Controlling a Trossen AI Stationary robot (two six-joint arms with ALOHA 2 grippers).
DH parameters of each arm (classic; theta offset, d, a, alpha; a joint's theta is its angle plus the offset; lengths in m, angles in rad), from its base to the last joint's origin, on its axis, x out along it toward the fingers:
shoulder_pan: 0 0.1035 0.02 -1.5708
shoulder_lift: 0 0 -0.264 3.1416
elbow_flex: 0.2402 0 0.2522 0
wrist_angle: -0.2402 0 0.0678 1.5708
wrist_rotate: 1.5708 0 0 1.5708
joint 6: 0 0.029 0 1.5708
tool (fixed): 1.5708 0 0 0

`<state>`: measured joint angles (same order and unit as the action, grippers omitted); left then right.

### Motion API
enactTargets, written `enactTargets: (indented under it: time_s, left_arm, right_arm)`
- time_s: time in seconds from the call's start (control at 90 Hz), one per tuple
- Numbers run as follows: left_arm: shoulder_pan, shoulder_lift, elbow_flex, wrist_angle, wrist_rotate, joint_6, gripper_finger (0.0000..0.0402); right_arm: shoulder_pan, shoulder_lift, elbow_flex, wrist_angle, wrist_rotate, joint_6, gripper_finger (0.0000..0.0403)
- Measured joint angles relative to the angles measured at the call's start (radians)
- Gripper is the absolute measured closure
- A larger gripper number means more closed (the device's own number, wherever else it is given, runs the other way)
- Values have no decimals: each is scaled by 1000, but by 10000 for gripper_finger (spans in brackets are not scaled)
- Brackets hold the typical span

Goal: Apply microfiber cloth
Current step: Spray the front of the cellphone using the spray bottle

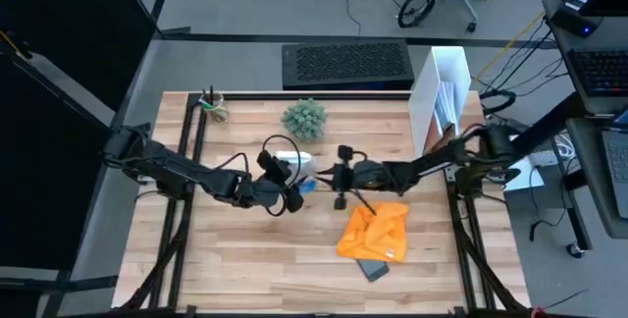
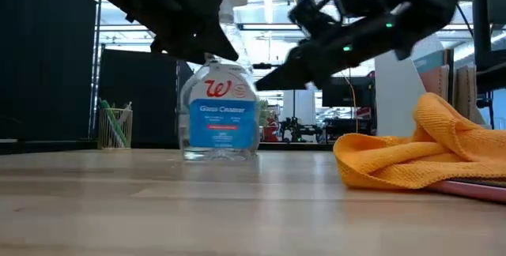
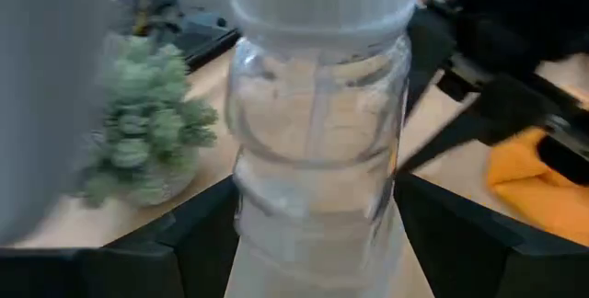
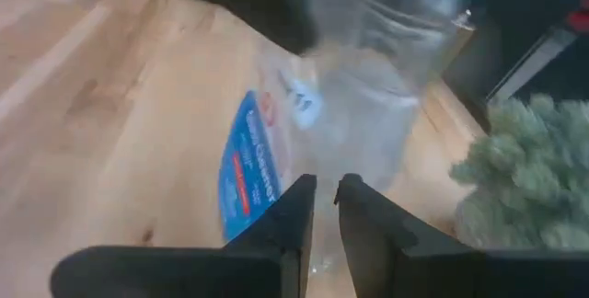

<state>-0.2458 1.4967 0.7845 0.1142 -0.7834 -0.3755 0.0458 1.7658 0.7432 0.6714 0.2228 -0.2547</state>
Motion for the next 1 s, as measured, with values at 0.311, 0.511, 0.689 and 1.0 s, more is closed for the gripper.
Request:
enactTargets:
  time_s: [0.311,0.511,0.689,1.0]
  left_arm:
    - [4,-1,3,12,38,53,136]
    - [2,2,3,11,60,58,137]
    - [1,2,3,9,58,63,154]
    - [-10,1,3,18,101,76,160]
  right_arm:
    - [10,21,48,-35,-148,19,365]
    - [43,-24,50,-148,-155,39,364]
    - [22,-187,50,-441,-128,54,364]
    - [-198,-210,47,-388,-121,74,364]
